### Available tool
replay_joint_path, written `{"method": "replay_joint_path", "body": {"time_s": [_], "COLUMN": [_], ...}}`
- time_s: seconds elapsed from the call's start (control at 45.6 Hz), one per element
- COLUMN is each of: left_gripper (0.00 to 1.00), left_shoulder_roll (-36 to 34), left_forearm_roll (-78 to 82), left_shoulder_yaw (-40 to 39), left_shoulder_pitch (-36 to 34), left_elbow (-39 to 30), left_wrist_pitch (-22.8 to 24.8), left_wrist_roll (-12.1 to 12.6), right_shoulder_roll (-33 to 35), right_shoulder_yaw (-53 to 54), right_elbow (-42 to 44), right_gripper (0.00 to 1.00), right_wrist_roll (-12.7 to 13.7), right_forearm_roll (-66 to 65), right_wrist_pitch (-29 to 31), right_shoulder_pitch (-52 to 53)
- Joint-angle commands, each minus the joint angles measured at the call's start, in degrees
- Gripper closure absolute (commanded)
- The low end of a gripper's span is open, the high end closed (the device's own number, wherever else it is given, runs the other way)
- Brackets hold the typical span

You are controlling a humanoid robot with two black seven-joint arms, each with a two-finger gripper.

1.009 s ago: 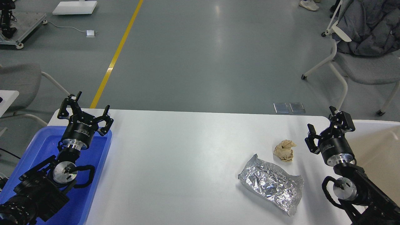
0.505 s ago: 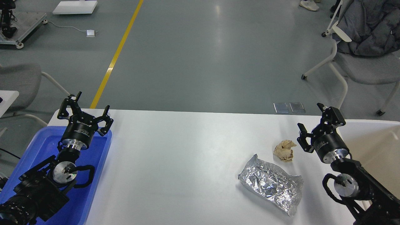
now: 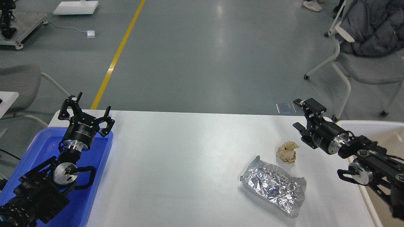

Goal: Tidy desktop
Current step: 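Swing the right gripper outward and lower it beside the silver foil, then close the right gripper on the edge of the silver foil wrapper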

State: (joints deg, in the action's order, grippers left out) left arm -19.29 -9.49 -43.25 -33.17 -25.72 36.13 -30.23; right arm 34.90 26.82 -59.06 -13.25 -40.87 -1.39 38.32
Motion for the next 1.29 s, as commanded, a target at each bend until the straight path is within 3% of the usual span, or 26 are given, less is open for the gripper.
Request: {"method": "replay_joint_path", "body": {"time_s": [0.0,0.241,0.614,0.899,1.272], "left_gripper": [0.0,0.0,0.0,0.0,0.0], "left_shoulder_roll": [0.0,0.0,0.0,0.0,0.0], "left_forearm_roll": [0.0,0.0,0.0,0.0,0.0], "left_shoulder_yaw": [0.0,0.0,0.0,0.0,0.0], "left_shoulder_pitch": [0.0,0.0,0.0,0.0,0.0], "left_elbow": [0.1,0.0,0.0,0.0,0.0], "left_wrist_pitch": [0.0,0.0,0.0,0.0,0.0], "left_wrist_roll": [0.0,0.0,0.0,0.0,0.0], "right_shoulder_roll": [5.0,10.4,17.6,18.9,18.8], "right_shoulder_yaw": [-17.2,-26.5,-35.7,-36.3,-36.2], "right_elbow": [-3.9,-11.4,-21.2,-21.4,-20.0], "right_gripper": [0.0,0.0,0.0,0.0,0.0], "right_wrist_roll": [0.2,0.2,0.1,0.7,4.9], "right_forearm_roll": [-10.3,-22.8,-27.1,-37.8,-36.6], "right_wrist_pitch": [-2.7,-2.7,-2.5,-3.6,-3.9], "right_shoulder_pitch": [9.2,13.6,14.6,7.5,5.4]}}
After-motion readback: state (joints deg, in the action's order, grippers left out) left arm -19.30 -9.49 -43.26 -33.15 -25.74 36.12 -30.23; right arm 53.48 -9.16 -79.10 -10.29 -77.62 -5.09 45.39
